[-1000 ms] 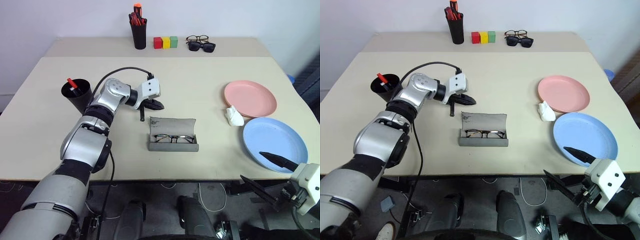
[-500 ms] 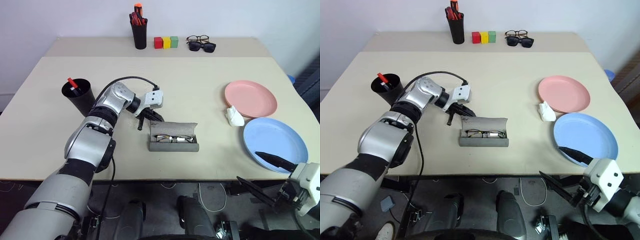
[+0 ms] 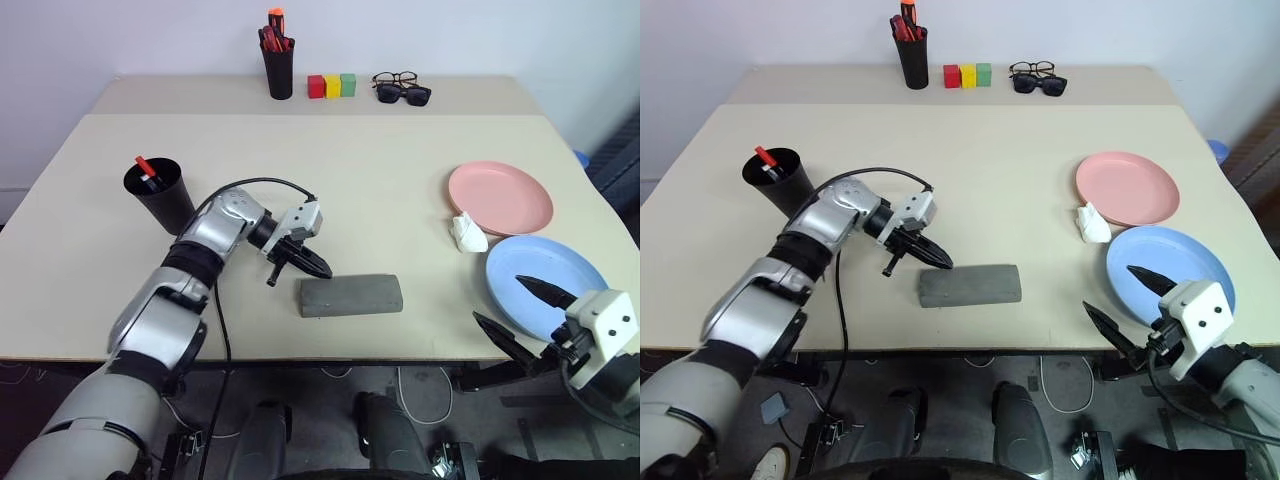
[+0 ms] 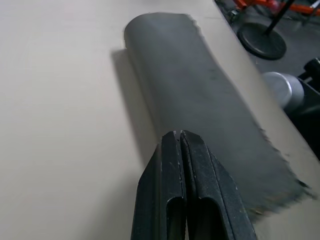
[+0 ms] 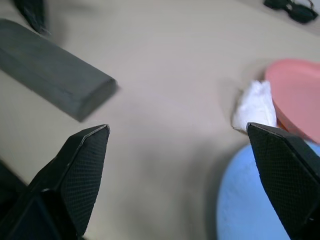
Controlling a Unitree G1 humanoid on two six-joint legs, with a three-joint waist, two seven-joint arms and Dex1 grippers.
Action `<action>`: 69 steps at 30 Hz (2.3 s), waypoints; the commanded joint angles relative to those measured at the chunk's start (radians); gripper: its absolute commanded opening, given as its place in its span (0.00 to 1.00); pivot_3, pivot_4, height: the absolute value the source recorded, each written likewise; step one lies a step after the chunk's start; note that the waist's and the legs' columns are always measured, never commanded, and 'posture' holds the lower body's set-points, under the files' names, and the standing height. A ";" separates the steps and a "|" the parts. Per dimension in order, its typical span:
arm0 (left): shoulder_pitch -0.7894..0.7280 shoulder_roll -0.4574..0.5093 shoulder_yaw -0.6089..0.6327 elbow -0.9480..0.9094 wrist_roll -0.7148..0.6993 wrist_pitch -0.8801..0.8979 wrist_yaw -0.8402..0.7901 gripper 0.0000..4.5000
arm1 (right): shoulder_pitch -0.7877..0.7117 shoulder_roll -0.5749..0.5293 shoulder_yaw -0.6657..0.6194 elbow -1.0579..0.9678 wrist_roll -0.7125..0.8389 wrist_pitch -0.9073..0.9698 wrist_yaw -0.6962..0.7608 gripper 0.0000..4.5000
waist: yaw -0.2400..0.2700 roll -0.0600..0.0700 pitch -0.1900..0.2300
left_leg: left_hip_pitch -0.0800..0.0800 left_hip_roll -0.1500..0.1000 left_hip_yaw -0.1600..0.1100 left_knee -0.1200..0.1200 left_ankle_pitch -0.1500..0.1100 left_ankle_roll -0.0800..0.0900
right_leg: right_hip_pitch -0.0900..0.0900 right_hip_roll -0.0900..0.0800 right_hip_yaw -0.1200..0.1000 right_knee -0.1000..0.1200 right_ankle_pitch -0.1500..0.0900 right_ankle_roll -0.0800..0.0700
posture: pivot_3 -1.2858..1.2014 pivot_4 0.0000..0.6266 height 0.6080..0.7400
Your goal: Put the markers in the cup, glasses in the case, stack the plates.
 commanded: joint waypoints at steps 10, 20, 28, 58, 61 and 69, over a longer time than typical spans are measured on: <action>0.153 0.017 0.075 -0.551 -0.091 0.275 0.126 0.01 | -0.152 -0.055 0.079 0.268 -0.045 0.043 -0.003 1.00 | -0.008 0.005 -0.002 | 0.001 0.000 0.000 -0.001 0.000 0.000 | 0.000 0.000 0.000 0.002 0.000 0.001 | 0.52 0.24 1.00; 0.210 0.021 0.062 -0.652 -0.101 0.356 0.195 0.99 | -0.192 -0.053 0.113 0.281 -0.073 0.062 -0.027 1.00 | -0.001 0.005 -0.002 | 0.001 0.000 0.000 0.002 0.000 0.001 | 0.001 0.000 0.000 0.001 -0.002 0.002 | 0.52 0.24 1.00; 0.205 0.001 0.059 -0.679 -0.095 0.363 0.269 0.99 | -0.224 -0.070 0.146 0.262 -0.091 0.132 -0.064 1.00 | -0.002 0.005 -0.002 | 0.001 0.000 0.000 0.001 0.000 0.001 | 0.001 0.000 0.000 0.001 -0.001 0.002 | 0.52 0.24 1.00; 0.238 0.016 0.084 -0.746 -0.128 0.411 0.371 1.00 | -0.434 -0.332 0.133 0.536 -0.347 -0.095 -0.114 0.13 | -0.010 0.005 -0.002 | 0.002 -0.001 0.001 0.001 0.000 0.001 | 0.001 0.000 0.001 0.001 -0.002 0.003 | 0.52 0.24 1.00; 0.250 0.019 0.088 -0.759 -0.130 0.419 0.387 1.00 | -0.556 -0.359 0.189 0.657 -0.380 -0.162 -0.104 0.13 | -0.007 0.005 -0.002 | 0.002 0.000 0.001 0.001 0.000 0.001 | 0.001 0.000 0.000 0.001 -0.002 0.003 | 0.52 0.24 1.00; 0.293 0.045 0.108 -0.820 -0.147 0.463 0.430 1.00 | -0.628 -0.335 0.259 0.773 -0.362 -0.172 -0.037 0.13 | -0.002 0.006 -0.002 | 0.000 -0.001 0.001 0.000 0.000 0.001 | 0.001 0.000 0.000 0.000 0.000 0.001 | 0.52 0.24 1.00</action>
